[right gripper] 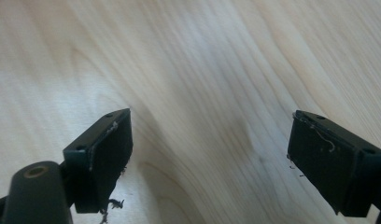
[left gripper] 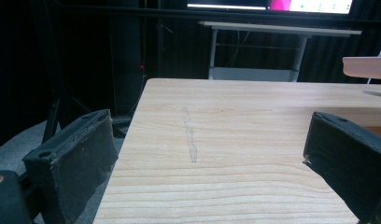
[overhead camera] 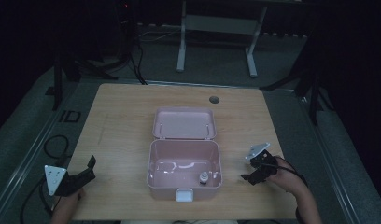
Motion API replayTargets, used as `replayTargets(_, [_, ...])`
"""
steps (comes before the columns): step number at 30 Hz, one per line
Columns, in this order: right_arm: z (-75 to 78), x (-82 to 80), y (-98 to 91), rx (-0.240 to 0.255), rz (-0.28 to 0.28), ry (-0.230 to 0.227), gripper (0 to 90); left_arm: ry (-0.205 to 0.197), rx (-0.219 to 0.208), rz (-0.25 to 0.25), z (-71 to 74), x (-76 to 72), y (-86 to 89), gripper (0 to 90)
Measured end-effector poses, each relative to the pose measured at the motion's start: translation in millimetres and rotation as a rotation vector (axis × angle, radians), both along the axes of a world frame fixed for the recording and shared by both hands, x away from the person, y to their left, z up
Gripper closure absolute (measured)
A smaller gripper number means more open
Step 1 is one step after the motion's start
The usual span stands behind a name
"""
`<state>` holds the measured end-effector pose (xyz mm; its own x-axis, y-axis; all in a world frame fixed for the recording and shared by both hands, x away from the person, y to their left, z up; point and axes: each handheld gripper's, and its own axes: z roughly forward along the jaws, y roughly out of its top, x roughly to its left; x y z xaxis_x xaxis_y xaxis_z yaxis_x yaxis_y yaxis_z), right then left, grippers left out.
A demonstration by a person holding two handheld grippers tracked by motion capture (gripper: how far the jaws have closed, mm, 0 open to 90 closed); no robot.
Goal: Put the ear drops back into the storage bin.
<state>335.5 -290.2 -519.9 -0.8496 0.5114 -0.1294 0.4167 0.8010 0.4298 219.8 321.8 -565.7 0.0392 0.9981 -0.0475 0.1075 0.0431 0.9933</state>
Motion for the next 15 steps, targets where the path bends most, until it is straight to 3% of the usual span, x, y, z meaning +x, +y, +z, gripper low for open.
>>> replayTargets(7, [-10.6, -5.6, -16.2, 0.095, -0.135, -0.038, 12.9, -0.001, 0.001, 0.001, 0.0, -0.3, -0.1, 2.4])
replayTargets(10, [-12.4, -6.5, -21.4, 0.135, -0.199, -0.085, 12.5, -0.001, 0.001, 0.001, 0.0, -0.3, 0.0, 2.4])
replayTargets(15, [-15.7, -7.1, -30.1, 0.218, -0.344, -0.209, 12.3, -0.002, 0.001, 0.000, -0.1, -0.3, 0.0, 2.4])
